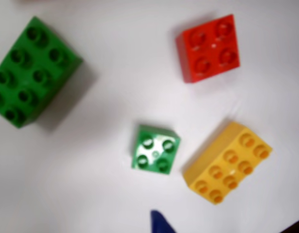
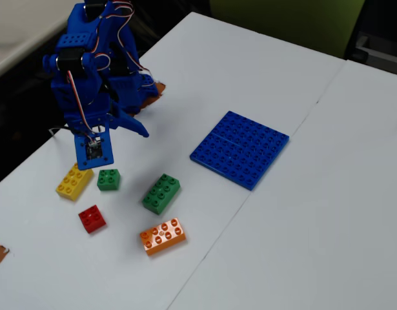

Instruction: Pick up the 2x2 green block and go up the 8x8 blue block.

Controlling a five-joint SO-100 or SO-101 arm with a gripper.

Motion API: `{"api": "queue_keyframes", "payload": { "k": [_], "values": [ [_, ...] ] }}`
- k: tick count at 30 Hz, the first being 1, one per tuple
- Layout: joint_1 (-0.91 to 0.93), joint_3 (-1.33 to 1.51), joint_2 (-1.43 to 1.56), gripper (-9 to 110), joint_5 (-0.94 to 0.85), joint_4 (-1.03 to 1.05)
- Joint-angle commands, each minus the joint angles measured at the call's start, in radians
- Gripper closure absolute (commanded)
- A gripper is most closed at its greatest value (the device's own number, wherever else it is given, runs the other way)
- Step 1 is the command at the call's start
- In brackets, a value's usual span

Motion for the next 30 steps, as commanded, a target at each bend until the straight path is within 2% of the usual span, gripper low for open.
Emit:
{"api": "queue_keyframes", "payload": {
  "k": [1,12,23,30],
  "values": [
    [0.037,-0.066,-0.051,59,-0.014,-0.038],
    [0.077,-0.078,-0.268,65,-0.044,-0.141],
    [0.135,-0.015,-0.273,67,-0.149,-0.209],
    [0.133,-0.015,-0.304,69,-0.156,-0.221]
  ]
}}
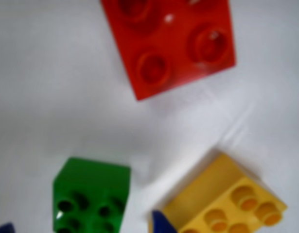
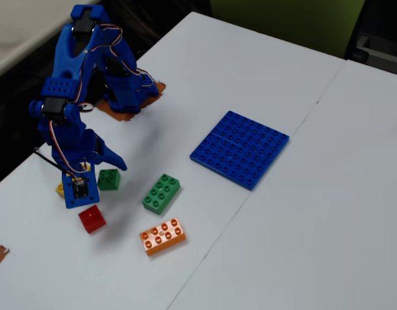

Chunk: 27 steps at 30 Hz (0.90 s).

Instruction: Pick up the 2x2 green block and go up the 8x8 blue block.

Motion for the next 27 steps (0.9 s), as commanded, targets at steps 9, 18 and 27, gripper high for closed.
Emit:
{"api": "queue_keyframes", "payload": {
  "k": [9,18,27],
  "values": [
    [-0.018,-0.005,-0.040,72,0.008,-0.046],
    [-0.032,-0.002,-0.046,78,0.009,-0.046],
    [-0.044,0.015,-0.032,91,-0.014,-0.043]
  ]
}}
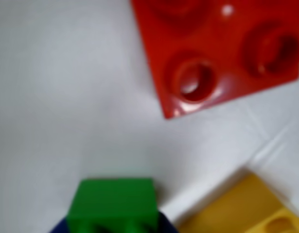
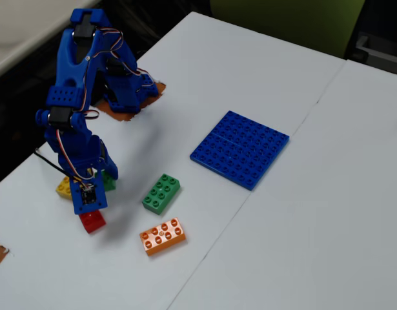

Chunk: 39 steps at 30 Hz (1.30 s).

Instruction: Pick up the 2x2 green block and go up the 8x8 blue block.

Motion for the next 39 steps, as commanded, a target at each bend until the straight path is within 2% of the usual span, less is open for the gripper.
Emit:
{"api": "queue_keyframes", "payload": {
  "k": [1,7,12,23,26,32,39],
  "values": [
    [-0.018,0.005,0.034,93,-0.020,-0.005],
    [-0.037,0.017,0.179,99,-0.081,0.052],
    [-0.094,0.017,0.391,99,-0.130,0.152],
    [-0.356,-0.100,0.779,98,0.037,0.443],
    [-0.430,-0.225,0.804,98,0.055,0.548],
    [-0.695,-0.374,0.879,98,0.155,0.511],
    [-0.971,-0.787,0.621,99,0.357,0.462]
  ]
}}
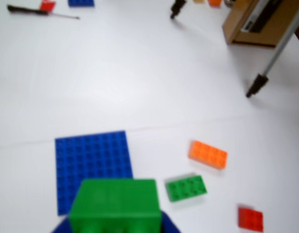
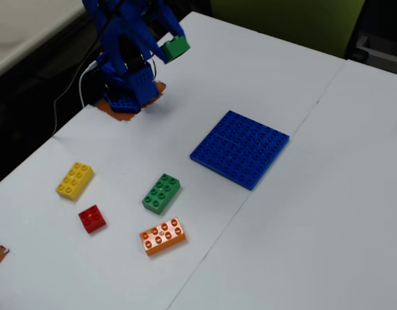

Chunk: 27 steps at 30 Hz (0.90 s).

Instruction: Pick up the 2x2 green block and go up the 8x8 blue block.

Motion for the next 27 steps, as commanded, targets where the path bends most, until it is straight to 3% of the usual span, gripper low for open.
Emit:
{"api": "queue_keyframes", "payload": {
  "k": [1,6,18,27],
  "values": [
    [-0.092,-0.285,-0.166,99,0.049,-0.015],
    [-0.187,-0.494,-0.407,99,0.051,-0.028],
    [-0.311,-0.422,-0.611,100,0.089,0.052],
    [-0.247,-0.291,-0.670,100,-0.003,0.061]
  ]
}}
